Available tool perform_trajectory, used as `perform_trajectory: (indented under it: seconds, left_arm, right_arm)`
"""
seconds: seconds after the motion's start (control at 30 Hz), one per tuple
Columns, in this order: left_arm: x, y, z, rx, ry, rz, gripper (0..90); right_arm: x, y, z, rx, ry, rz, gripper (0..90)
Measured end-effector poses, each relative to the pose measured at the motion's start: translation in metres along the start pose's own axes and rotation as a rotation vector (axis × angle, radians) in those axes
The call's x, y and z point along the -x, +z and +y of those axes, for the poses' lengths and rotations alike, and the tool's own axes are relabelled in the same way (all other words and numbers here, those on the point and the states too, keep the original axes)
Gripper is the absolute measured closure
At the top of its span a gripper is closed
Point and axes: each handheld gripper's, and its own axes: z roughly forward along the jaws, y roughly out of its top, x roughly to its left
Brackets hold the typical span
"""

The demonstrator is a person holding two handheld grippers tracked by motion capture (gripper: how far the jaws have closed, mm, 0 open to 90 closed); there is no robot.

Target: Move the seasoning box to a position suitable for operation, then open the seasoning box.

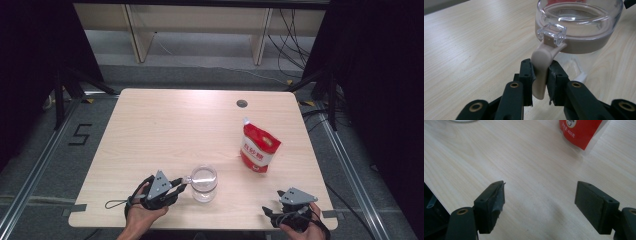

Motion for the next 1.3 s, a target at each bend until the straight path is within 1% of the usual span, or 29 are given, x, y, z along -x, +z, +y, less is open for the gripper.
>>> perform_trajectory:
  seconds: [0.03, 0.07, 0.17, 0.27, 0.33, 0.37, 0.4, 0.43, 0.47, 0.5, 0.53, 0.57, 0.6, 0.63, 0.67, 0.7, 0.73, 0.83, 0.87, 0.9, 0.93, 0.97, 1.0, 1.07, 1.13, 1.17, 1.2, 1.27, 1.3]
  left_arm:
    - [0.000, 0.000, 0.001, -0.002, 0.021, 0.000, 75.1]
    - [0.001, 0.001, 0.001, -0.002, 0.008, -0.005, 75.1]
    - [0.003, 0.001, 0.001, -0.003, 0.012, -0.015, 75.0]
    - [0.007, 0.004, 0.003, -0.001, 0.046, -0.035, 75.1]
    - [0.008, 0.005, 0.002, 0.004, 0.037, -0.048, 74.9]
    - [0.006, 0.004, 0.003, -0.005, 0.040, -0.052, 74.8]
    - [0.006, 0.005, 0.002, 0.005, 0.019, -0.063, 74.6]
    - [0.006, 0.005, 0.002, 0.005, 0.019, -0.063, 74.0]
    - [0.006, 0.004, 0.001, 0.012, -0.007, -0.078, 72.5]
    - [0.006, 0.004, 0.001, 0.012, -0.007, -0.078, 68.7]
    - [0.005, 0.004, 0.001, 0.012, -0.014, -0.102, 60.5]
    - [0.005, 0.003, 0.002, 0.007, -0.001, -0.100, 60.5]
    - [0.005, 0.002, 0.001, 0.003, 0.007, -0.098, 50.8]
    - [0.005, 0.002, 0.001, 0.003, 0.007, -0.098, 48.5]
    - [0.004, 0.001, 0.001, 0.004, 0.029, -0.100, 45.2]
    - [0.005, 0.000, 0.000, -0.001, -0.010, -0.101, 45.2]
    - [0.003, -0.003, 0.000, -0.011, -0.024, -0.092, 39.1]
    - [0.002, -0.005, 0.000, -0.018, -0.036, -0.087, 33.0]
    - [0.002, -0.005, 0.000, -0.017, -0.067, -0.099, 30.8]
    - [0.002, -0.005, 0.000, -0.017, -0.067, -0.099, 29.7]
    - [0.003, -0.006, 0.001, -0.018, -0.080, -0.105, 29.7]
    - [0.003, -0.007, 0.001, -0.027, -0.073, -0.100, 28.5]
    - [0.004, -0.007, 0.002, -0.017, -0.085, -0.106, 25.5]
    - [0.006, -0.008, 0.005, -0.016, -0.091, -0.108, 24.0]
    - [0.005, -0.009, 0.005, -0.016, -0.079, -0.109, 23.8]
    - [0.006, -0.010, 0.006, -0.017, -0.086, -0.101, 23.8]
    - [0.005, -0.011, 0.006, -0.007, -0.077, -0.104, 22.2]
    - [0.004, -0.012, 0.007, -0.004, -0.084, -0.094, 21.2]
    - [0.003, -0.012, 0.007, -0.002, -0.077, -0.092, 21.2]
  right_arm:
    - [0.000, -0.001, 0.000, -0.007, 0.006, -0.008, 25.0]
    - [0.000, -0.001, 0.000, -0.002, -0.004, -0.010, 25.0]
    - [0.000, 0.000, 0.000, -0.001, -0.011, 0.006, 25.0]
    - [0.000, 0.000, 0.000, -0.004, -0.008, 0.001, 25.0]
    - [0.000, 0.001, 0.000, -0.003, -0.005, 0.005, 24.9]
    - [0.000, 0.001, 0.000, -0.004, -0.004, 0.004, 24.9]
    - [0.000, 0.001, 0.000, -0.004, -0.004, 0.004, 24.9]
    - [0.000, 0.000, 0.000, -0.002, 0.002, 0.001, 24.9]
    - [-0.001, 0.000, 0.000, -0.001, 0.001, 0.002, 24.9]
    - [-0.001, 0.000, 0.000, -0.001, 0.001, 0.002, 24.9]
    - [-0.001, 0.000, 0.000, 0.000, 0.001, 0.001, 24.9]
    - [-0.001, 0.000, 0.000, 0.000, 0.001, 0.001, 24.9]
    - [-0.001, -0.001, 0.000, -0.004, 0.004, -0.011, 24.9]
    - [-0.001, -0.001, 0.000, -0.004, 0.004, -0.011, 24.9]
    - [0.000, -0.001, 0.000, -0.001, -0.007, -0.010, 24.9]
    - [0.000, -0.001, 0.000, -0.001, -0.007, -0.010, 24.9]
    - [0.000, -0.001, 0.001, 0.003, -0.013, -0.005, 24.9]
    - [0.000, 0.000, 0.001, 0.001, -0.018, 0.006, 24.9]
    - [0.000, 0.000, 0.001, 0.001, -0.017, 0.006, 24.8]
    - [0.000, 0.000, 0.001, 0.001, -0.017, 0.006, 24.8]
    - [0.000, 0.001, 0.001, 0.001, -0.016, 0.007, 24.9]
    - [0.000, 0.001, 0.001, 0.002, -0.014, 0.009, 24.9]
    - [0.000, 0.000, 0.001, 0.001, -0.018, 0.011, 24.9]
    - [-0.002, -0.001, 0.001, 0.004, -0.013, -0.006, 24.9]
    - [-0.002, 0.000, 0.002, 0.004, -0.018, 0.000, 24.9]
    - [-0.002, 0.000, 0.002, 0.004, -0.018, 0.000, 24.9]
    - [-0.003, -0.001, 0.002, -0.001, -0.002, 0.004, 25.0]
    - [-0.002, 0.000, 0.002, -0.004, -0.004, 0.010, 24.9]
    - [-0.002, 0.000, 0.002, -0.005, -0.013, 0.005, 24.9]
